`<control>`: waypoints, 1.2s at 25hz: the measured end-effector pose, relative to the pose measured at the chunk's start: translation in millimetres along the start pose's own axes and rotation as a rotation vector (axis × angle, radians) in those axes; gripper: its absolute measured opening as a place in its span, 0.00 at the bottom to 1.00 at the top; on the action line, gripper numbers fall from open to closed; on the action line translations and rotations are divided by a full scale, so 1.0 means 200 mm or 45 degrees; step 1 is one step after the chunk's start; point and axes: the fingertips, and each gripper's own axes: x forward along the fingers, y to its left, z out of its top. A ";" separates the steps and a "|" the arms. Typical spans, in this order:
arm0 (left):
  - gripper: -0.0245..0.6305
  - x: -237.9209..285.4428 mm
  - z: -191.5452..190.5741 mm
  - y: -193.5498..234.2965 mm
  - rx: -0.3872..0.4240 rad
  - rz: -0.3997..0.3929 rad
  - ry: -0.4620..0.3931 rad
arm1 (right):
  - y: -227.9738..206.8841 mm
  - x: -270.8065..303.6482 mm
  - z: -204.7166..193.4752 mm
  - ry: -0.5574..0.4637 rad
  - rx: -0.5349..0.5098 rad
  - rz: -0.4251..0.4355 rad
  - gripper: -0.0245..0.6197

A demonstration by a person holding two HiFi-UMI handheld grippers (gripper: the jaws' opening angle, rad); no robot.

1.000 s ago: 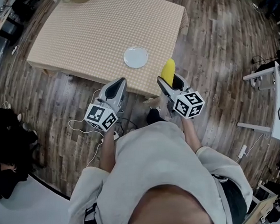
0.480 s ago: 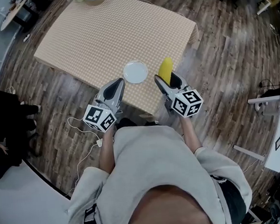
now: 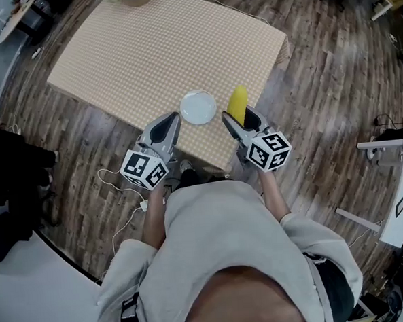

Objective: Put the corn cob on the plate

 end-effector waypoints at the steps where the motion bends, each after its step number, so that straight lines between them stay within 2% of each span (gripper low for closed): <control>1: 0.05 0.00 0.00 0.02 0.003 -0.007 0.005 | 0.01 0.01 -0.01 0.002 0.005 -0.008 0.43; 7: 0.05 -0.05 -0.06 0.16 -0.063 -0.017 0.057 | 0.03 0.10 -0.09 0.029 0.052 -0.051 0.43; 15: 0.05 -0.08 -0.25 0.30 -0.157 -0.038 0.172 | 0.07 0.17 -0.36 0.152 0.137 -0.103 0.43; 20: 0.05 -0.06 -0.40 0.33 -0.248 -0.063 0.223 | 0.08 0.21 -0.53 0.232 0.193 -0.106 0.43; 25: 0.05 -0.06 -0.55 0.32 -0.292 -0.083 0.283 | 0.08 0.24 -0.71 0.301 0.252 -0.101 0.43; 30: 0.05 -0.08 -0.63 0.35 -0.323 -0.061 0.305 | 0.02 0.27 -0.77 0.340 0.228 -0.108 0.43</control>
